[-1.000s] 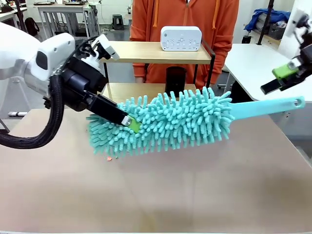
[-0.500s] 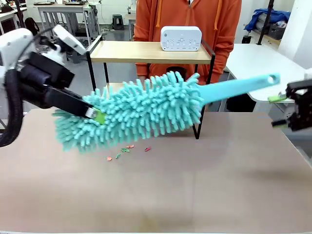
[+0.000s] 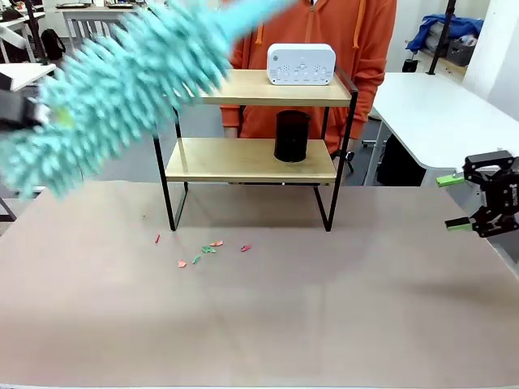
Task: Clean the shelf.
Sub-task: Hand the Duster back to the human.
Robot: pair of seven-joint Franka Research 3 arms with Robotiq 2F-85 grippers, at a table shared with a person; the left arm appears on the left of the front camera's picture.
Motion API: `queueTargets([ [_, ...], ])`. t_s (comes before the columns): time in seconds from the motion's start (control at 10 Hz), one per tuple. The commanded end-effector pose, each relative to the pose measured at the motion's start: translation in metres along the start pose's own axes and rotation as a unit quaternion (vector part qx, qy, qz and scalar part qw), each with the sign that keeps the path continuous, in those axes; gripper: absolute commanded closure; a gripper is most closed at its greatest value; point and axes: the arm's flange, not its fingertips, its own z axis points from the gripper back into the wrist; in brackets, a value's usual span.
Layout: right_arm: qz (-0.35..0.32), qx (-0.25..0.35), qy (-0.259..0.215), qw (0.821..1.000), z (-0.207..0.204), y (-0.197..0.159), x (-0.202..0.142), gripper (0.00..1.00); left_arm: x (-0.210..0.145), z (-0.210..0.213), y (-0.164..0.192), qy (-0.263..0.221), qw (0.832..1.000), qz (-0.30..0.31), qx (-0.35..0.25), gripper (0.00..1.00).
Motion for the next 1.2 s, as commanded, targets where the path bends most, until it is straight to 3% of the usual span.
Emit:
queueTargets([
  [0.0, 0.014, 0.005, 0.005, 1.000, 0.001, 0.000, -0.001, 0.00, -0.001, 0.042, -0.008, -0.207, 0.978, 0.024, 0.029, 1.00],
  [0.1, 0.014, 0.005, 0.005, 1.000, 0.001, 0.000, -0.001, 0.00, -0.001, 0.072, -0.001, -0.270, 0.957, 0.073, 0.076, 1.00],
  [0.3, 0.014, 0.005, 0.005, 1.000, 0.001, 0.000, -0.001, 0.00, -0.012, 0.115, 0.035, -0.339, 0.902, 0.195, 0.183, 1.00],
  [0.5, 0.014, 0.005, 0.005, 1.000, 0.001, 0.000, -0.001, 0.00, -0.029, 0.128, 0.078, -0.340, 0.855, 0.289, 0.264, 1.00],
  [0.7, 0.014, 0.005, 0.005, 1.000, 0.001, 0.000, -0.001, 0.00, -0.038, 0.128, 0.112, -0.305, 0.827, 0.359, 0.305, 1.00],
  [0.8, 0.014, 0.005, 0.005, 1.000, 0.001, 0.000, -0.001, 0.00, -0.039, 0.125, 0.119, -0.279, 0.833, 0.374, 0.298, 1.00],
  [0.9, 0.014, 0.005, 0.005, 1.000, 0.001, 0.000, -0.001, 0.00, -0.034, 0.154, 0.120, -0.309, 0.837, 0.325, 0.313, 1.00],
  [1.1, 0.014, 0.005, 0.005, 1.000, 0.001, 0.000, -0.001, 0.00, -0.034, 0.154, 0.120, -0.309, 0.837, 0.325, 0.313, 1.00],
])
